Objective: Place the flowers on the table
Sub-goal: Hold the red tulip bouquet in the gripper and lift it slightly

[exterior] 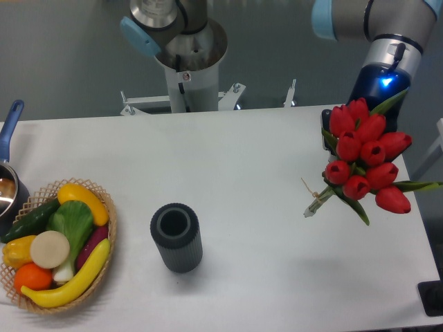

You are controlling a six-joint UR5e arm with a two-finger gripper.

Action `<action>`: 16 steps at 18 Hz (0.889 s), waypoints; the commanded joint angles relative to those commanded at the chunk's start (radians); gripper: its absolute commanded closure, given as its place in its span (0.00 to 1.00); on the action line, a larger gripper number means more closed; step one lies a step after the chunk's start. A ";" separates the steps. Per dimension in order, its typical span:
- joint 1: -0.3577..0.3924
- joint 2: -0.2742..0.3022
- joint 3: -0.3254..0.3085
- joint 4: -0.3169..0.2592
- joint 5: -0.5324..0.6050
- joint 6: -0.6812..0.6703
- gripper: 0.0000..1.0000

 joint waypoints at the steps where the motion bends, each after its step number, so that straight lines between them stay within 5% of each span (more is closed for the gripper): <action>1: -0.002 0.000 0.000 0.003 0.005 0.002 0.63; 13: 0.006 0.012 -0.011 -0.003 0.020 0.008 0.63; 16: 0.006 0.026 -0.020 -0.003 0.113 0.009 0.63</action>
